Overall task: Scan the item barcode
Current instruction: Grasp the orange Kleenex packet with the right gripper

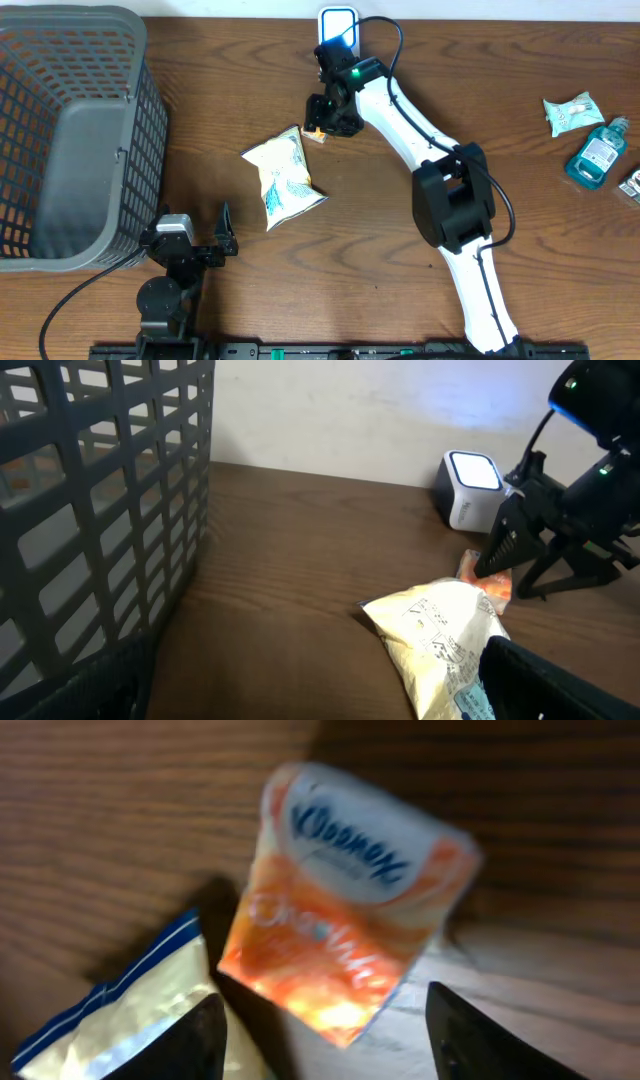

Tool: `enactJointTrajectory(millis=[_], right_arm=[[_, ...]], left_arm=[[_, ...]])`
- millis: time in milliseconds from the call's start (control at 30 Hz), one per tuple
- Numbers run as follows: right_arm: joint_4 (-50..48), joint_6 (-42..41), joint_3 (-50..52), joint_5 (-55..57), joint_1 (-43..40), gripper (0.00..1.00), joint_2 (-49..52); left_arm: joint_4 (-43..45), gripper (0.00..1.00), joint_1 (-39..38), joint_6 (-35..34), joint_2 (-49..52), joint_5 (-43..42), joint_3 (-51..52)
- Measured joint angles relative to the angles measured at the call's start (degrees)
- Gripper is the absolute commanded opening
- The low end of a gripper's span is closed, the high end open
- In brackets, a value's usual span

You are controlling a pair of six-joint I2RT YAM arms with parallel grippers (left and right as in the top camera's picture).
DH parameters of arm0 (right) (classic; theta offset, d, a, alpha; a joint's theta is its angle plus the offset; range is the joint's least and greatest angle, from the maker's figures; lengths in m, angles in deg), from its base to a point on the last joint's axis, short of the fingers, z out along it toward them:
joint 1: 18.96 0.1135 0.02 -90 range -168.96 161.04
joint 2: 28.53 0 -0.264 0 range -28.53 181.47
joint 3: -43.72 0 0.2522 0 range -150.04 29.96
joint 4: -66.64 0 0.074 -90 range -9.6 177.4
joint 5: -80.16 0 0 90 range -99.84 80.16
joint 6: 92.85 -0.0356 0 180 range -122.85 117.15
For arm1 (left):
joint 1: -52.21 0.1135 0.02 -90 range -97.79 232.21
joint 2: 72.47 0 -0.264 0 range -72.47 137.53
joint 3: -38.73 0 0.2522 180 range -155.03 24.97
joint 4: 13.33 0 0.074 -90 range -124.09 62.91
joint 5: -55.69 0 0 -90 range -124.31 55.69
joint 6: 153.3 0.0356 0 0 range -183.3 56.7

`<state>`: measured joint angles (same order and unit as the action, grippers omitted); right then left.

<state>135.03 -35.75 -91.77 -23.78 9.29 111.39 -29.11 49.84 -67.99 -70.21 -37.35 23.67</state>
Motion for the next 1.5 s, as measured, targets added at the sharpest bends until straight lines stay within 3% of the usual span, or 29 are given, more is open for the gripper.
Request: enactJointTrajectory(millis=[133,200,367,433,567,633,700,767,867,1100,1500], right_arm=[[-0.9,-0.8,0.0,2.3,-0.1,0.64,0.0],[-1.4,-1.4,0.0,3.3,0.0,0.56,0.0],[-1.7,-5.0,0.0,5.2,0.2,0.16,1.3],[-1.6,-6.5,0.0,5.3,0.4,0.1,2.4],[-1.2,-7.3,-0.7,5.7,0.4,0.09,2.5],[-1.7,-6.7,-0.7,5.9,0.3,0.1,2.5],[-1.9,-6.0,-0.7,6.0,0.3,0.3,2.5],[-1.6,-5.7,-0.7,6.5,0.3,0.41,2.6],[-1.3,-5.0,-0.7,6.6,-0.1,0.37,2.7],[-1.6,-5.0,-0.7,4.9,-0.4,0.37,2.7],[-3.3,-5.6,-0.4,5.4,-0.4,0.48,-0.2]], left_arm=[[0.0,0.98,0.0,0.0,0.0,0.0,0.0],[0.0,0.98,0.0,0.0,0.0,0.0,0.0],[0.0,0.97,0.0,0.0,0.0,0.0,0.0],[0.0,0.98,0.0,0.0,0.0,0.0,0.0],[0.0,0.98,0.0,0.0,0.0,0.0,0.0],[0.0,0.98,0.0,0.0,0.0,0.0,0.0],[0.0,0.98,0.0,0.0,0.0,0.0,0.0],[0.0,0.98,0.0,0.0,0.0,0.0,0.0],[0.0,0.98,0.0,0.0,0.0,0.0,0.0],[0.0,0.98,0.0,0.0,0.0,0.0,0.0],[0.0,0.98,0.0,0.0,0.0,0.0,0.0]])
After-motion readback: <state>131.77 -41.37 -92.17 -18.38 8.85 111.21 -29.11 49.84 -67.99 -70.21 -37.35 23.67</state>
